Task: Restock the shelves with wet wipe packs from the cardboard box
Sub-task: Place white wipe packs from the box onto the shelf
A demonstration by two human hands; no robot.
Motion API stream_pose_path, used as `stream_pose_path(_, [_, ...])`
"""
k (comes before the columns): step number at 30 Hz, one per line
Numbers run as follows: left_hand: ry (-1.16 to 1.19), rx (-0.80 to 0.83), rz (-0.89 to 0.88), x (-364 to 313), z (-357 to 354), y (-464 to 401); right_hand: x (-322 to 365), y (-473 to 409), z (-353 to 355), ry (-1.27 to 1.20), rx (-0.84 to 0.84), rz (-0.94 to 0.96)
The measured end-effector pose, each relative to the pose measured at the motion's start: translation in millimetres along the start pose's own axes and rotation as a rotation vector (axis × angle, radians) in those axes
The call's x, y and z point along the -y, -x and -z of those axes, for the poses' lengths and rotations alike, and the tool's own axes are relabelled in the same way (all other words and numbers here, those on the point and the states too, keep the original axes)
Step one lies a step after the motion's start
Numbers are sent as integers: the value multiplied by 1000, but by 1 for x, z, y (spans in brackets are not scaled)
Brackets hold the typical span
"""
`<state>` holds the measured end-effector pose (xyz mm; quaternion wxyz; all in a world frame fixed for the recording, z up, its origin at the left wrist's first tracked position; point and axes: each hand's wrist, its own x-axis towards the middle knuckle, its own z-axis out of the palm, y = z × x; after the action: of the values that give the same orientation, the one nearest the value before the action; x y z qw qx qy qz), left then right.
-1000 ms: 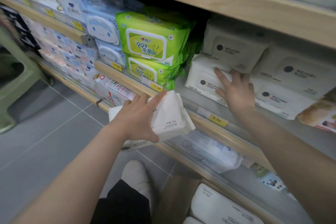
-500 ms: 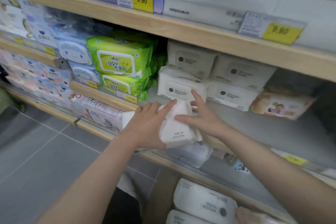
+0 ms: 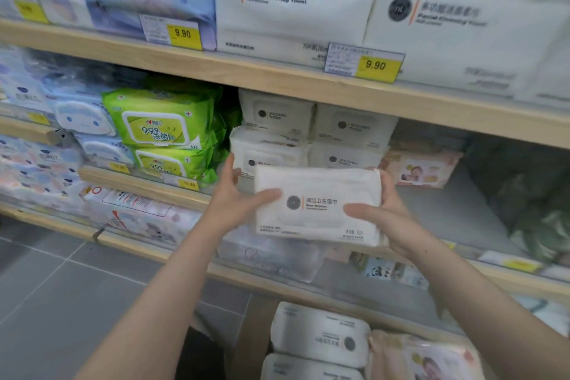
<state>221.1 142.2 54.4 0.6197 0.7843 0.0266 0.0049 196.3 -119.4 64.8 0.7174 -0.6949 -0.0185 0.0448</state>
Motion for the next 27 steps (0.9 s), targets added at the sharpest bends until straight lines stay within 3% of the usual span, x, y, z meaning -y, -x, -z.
stream_pose_path(2, [213, 197, 153, 1, -4, 1, 1, 6, 8, 7, 38, 17])
stream_pose_path(4, [306, 331, 172, -2, -14, 5, -2, 10, 10, 58, 67, 19])
stream_pose_path(7, [385, 289, 126, -5, -23, 9, -3, 15, 11, 173, 89, 2])
stream_pose_path(9, [387, 229, 95, -4, -26, 9, 5, 17, 12, 383, 106, 27])
stream_pose_path(14, [227, 206, -23, -9, -33, 15, 24, 4, 9, 1143, 276, 236])
stream_pose_path(18, [144, 255, -124, -17, -46, 23, 26, 1, -2, 1199, 377, 219])
stream_pose_path(20, [58, 276, -162, -20, -48, 19, 24, -1, 4, 1187, 327, 250])
stream_pose_path(23, [-168, 279, -223, -26, -43, -4, 30, -17, 21, 1361, 216, 356])
stream_pose_path(27, [-541, 135, -327, -13, -32, -64, 38, -60, 45, 1533, 59, 349])
